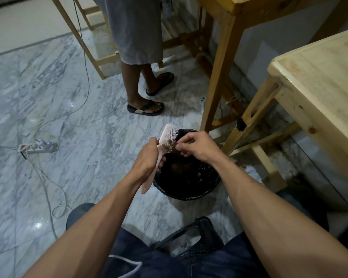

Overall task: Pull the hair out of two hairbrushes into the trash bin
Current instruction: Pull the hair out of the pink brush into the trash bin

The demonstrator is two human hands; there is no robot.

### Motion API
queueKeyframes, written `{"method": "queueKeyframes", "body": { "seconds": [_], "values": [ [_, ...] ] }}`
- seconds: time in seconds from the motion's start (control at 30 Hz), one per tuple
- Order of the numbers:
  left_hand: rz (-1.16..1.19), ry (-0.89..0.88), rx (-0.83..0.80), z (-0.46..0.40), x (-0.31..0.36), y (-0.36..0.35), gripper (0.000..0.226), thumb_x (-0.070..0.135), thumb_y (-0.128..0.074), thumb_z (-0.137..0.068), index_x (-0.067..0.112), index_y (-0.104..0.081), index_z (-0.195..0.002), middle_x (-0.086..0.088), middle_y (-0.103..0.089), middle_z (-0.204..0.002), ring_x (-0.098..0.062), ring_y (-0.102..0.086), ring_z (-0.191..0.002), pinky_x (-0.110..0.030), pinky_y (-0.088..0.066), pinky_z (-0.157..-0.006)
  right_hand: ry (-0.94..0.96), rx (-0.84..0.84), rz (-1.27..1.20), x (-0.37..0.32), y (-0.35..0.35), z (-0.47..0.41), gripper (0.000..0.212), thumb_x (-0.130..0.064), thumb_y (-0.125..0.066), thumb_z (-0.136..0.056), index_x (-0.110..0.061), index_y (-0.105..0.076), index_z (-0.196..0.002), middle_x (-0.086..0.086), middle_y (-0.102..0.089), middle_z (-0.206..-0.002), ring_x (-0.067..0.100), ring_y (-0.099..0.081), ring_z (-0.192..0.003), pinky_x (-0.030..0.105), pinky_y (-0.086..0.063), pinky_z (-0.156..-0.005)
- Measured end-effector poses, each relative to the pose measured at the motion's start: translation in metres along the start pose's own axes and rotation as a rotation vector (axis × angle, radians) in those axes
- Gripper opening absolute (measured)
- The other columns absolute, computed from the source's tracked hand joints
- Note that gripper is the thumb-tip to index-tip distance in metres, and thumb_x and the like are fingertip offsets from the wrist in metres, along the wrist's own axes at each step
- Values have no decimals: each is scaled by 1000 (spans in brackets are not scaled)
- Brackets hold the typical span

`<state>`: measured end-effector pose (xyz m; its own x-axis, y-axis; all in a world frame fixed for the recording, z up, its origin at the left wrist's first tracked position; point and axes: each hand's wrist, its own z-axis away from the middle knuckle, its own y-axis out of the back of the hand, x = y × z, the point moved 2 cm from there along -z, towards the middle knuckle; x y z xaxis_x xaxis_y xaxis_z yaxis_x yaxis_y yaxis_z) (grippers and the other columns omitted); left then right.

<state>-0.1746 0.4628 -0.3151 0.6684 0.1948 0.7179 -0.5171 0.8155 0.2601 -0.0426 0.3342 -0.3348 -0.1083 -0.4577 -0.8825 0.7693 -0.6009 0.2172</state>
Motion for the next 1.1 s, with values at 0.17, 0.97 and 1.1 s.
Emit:
{"method": "queueKeyframes", "body": {
  "seconds": [0.17, 0.97, 1.1],
  "values": [
    [35, 6, -30, -1, -2, 6, 53, 48, -34, -77, 3, -63, -77, -15, -63, -69, -22, -49, -50, -33, -37, -53, -192, 415, 29, 20, 23, -11, 23, -10, -81, -83, -19, -76, -63, 2, -75, -63, 16, -73, -59, 24, -59, -60],
    [30, -61, 19, 6, 7, -7, 34, 34, -38, -79, 6, -57, -79, -8, -56, -60, -24, -48, -57, -34, -37, -52, -225, -8, -7, -23, 13, 2, 57, -4, -55, -86, -11, -54, -143, 13, -68, -123, 19, -74, -66, 32, -59, -60],
    [8, -112, 25, 8, 11, -8, 29, 31, -40, -83, 7, -57, -81, -7, -56, -58, -25, -49, -57, -37, -39, -55, -246, -257, -124, -26, 5, 6, 28, -30, -72, -92, -9, -73, -110, 17, -77, -111, 15, -74, -68, 24, -56, -59]
  ]
}}
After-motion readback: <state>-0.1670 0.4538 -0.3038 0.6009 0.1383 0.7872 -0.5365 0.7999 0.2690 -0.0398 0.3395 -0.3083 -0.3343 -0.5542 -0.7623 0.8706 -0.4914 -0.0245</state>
